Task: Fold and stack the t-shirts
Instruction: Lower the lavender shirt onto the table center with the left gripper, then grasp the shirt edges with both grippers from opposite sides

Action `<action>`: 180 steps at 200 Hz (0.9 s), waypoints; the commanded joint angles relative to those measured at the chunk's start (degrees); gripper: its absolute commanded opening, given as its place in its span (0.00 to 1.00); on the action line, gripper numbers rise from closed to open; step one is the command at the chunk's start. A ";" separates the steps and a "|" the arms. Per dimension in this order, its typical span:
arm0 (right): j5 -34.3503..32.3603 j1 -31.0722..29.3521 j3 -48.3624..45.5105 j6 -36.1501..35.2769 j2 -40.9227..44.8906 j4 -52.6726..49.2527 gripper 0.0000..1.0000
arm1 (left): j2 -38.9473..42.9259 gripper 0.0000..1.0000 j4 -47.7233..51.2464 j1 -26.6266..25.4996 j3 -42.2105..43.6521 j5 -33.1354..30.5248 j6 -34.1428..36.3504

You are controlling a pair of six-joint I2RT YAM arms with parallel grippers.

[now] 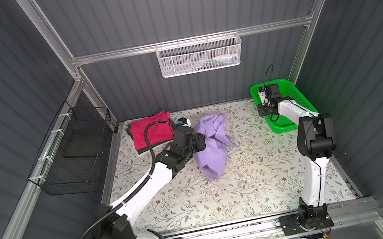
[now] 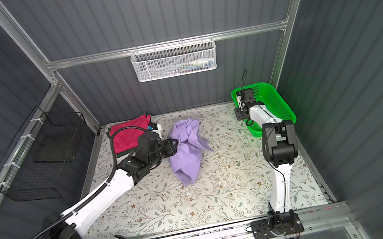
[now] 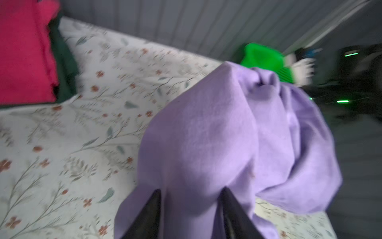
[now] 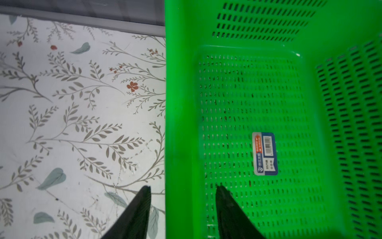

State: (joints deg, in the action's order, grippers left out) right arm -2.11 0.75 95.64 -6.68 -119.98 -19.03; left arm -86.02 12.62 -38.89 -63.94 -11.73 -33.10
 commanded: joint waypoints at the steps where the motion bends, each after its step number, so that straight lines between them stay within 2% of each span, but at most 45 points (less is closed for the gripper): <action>1: 1.74 -0.72 -4.71 2.22 6.51 2.37 0.69 | -6.12 0.70 11.05 0.50 6.11 -14.98 0.87; 28: 0.40 -3.00 -11.70 4.40 13.45 2.43 0.79 | 0.90 0.72 9.02 0.49 13.19 -16.69 0.11; 46: 0.31 -5.89 -17.57 8.34 19.45 1.05 0.81 | 6.12 0.71 9.27 0.31 15.36 -12.73 0.50; 67: 4.97 -10.77 -27.15 13.08 25.64 3.29 0.81 | 9.52 0.68 5.49 -0.08 17.51 -0.71 1.97; 85: 9.16 -15.19 -31.44 17.39 26.91 2.72 0.80 | 9.02 0.65 -0.56 -1.56 18.46 11.43 0.68; 96: 12.34 -17.27 -34.51 20.74 26.85 3.05 0.77 | 7.74 0.64 -3.63 -3.14 18.74 15.52 -0.62; 115: 17.34 -19.95 -41.67 26.33 27.30 8.65 0.73 | 3.93 0.59 -1.96 -5.57 17.56 16.09 -0.96; 126: 17.29 -20.92 -44.29 27.86 27.41 10.02 0.73 | 1.99 0.57 -0.43 -6.44 17.09 16.03 -0.08; 155: 17.59 -21.84 -47.40 28.06 26.93 11.94 0.72 | -0.37 0.57 -2.08 -8.10 18.23 19.98 1.00; 180: 18.67 -22.38 -47.62 28.31 26.05 11.99 0.73 | -3.38 0.58 1.66 -10.59 15.79 18.23 2.65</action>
State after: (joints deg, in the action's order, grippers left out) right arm 14.52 -20.93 48.18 19.55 -93.03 -10.07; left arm -87.02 11.11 -47.62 -46.22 5.26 -32.77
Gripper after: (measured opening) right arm 0.725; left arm 0.576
